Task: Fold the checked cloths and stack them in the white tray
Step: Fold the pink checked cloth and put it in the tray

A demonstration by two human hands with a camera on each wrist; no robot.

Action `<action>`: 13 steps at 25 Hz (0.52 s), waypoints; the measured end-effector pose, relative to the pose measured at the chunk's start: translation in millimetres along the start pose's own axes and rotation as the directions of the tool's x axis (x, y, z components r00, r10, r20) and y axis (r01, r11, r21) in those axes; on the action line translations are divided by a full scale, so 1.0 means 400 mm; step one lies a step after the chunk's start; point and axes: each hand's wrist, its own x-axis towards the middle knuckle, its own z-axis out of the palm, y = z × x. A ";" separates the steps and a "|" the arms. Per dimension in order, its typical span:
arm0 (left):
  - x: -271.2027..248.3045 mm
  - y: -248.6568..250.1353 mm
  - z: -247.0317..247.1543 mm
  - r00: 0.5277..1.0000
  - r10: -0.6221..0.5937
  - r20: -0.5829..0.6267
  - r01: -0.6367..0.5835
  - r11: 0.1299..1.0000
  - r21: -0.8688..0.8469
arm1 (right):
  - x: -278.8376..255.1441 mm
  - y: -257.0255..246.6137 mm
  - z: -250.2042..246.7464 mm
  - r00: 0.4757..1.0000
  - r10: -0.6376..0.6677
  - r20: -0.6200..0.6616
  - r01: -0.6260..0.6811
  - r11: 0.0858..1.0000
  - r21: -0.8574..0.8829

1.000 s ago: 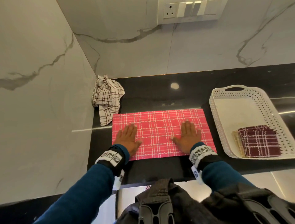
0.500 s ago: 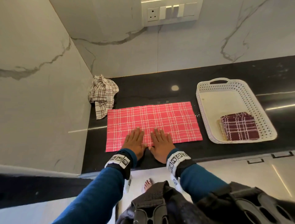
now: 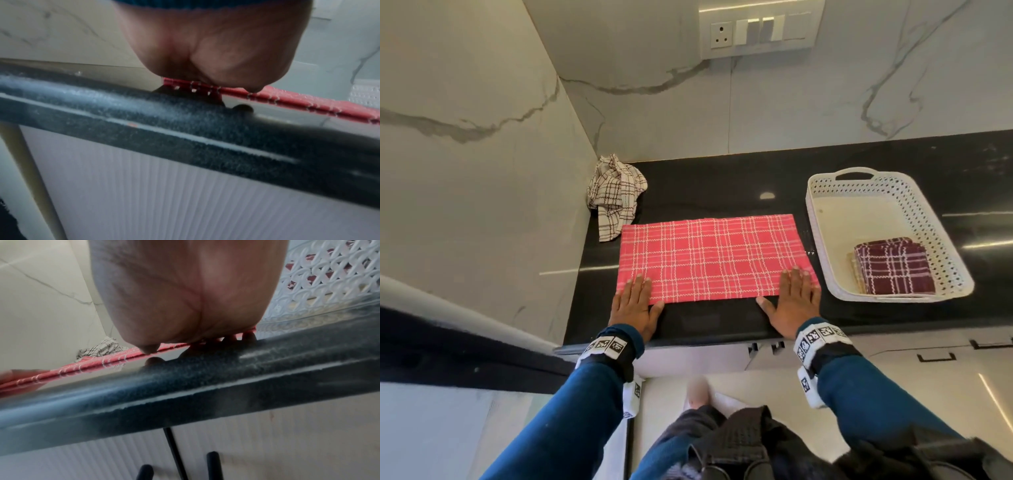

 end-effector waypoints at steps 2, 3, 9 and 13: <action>-0.009 -0.010 -0.012 1.000 -0.004 -0.002 0.004 0.999 -0.047 | -0.007 -0.001 -0.008 0.999 0.044 0.015 -0.044 0.999 0.018; -0.012 -0.017 -0.013 1.000 0.000 -0.003 -0.001 0.998 -0.070 | -0.013 -0.004 -0.010 0.997 0.076 0.015 -0.077 0.997 0.018; 0.061 0.003 -0.099 1.000 -0.017 -0.017 0.017 0.999 -0.051 | -0.041 -0.095 -0.044 0.996 0.070 -0.047 -0.067 0.996 0.061; 0.206 0.026 -0.161 0.993 0.090 -0.074 -0.091 0.996 -0.004 | -0.010 -0.216 -0.057 0.986 -0.032 -0.164 0.052 0.991 0.122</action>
